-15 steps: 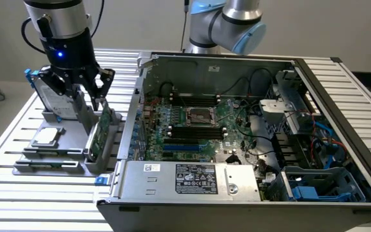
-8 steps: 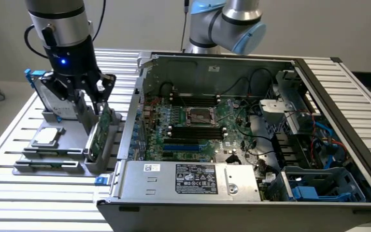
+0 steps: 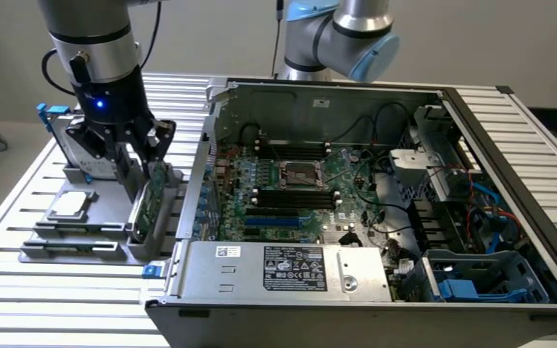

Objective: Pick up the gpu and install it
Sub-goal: 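Pick up the gpu and move the gpu toward the slot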

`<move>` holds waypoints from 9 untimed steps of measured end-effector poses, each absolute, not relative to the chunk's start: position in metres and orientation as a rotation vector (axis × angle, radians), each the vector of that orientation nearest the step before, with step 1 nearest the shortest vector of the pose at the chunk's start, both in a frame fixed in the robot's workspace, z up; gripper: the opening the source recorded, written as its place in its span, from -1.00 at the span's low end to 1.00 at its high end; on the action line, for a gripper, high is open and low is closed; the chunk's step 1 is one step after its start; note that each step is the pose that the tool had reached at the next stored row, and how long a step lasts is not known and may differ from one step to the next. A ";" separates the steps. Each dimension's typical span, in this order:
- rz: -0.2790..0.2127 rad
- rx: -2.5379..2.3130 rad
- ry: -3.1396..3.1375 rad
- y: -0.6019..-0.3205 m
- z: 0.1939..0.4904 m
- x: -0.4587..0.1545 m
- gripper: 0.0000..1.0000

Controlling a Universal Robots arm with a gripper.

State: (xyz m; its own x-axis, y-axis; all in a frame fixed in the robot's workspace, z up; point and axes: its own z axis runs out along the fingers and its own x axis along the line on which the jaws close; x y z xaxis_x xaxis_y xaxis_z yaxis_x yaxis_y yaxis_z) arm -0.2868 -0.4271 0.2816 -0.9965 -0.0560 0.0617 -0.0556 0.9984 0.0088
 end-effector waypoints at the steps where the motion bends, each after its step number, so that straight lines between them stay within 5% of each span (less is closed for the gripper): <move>1: -0.011 0.087 -3.078 -0.427 0.280 -0.287 -0.16; 9: -0.011 0.095 -3.078 -0.428 0.265 -0.287 -0.16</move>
State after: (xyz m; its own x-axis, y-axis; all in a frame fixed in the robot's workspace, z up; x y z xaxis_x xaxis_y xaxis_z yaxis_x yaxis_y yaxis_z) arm -0.2869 -0.4280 0.2653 -0.9962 -0.0620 0.0618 -0.0616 0.9981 0.0089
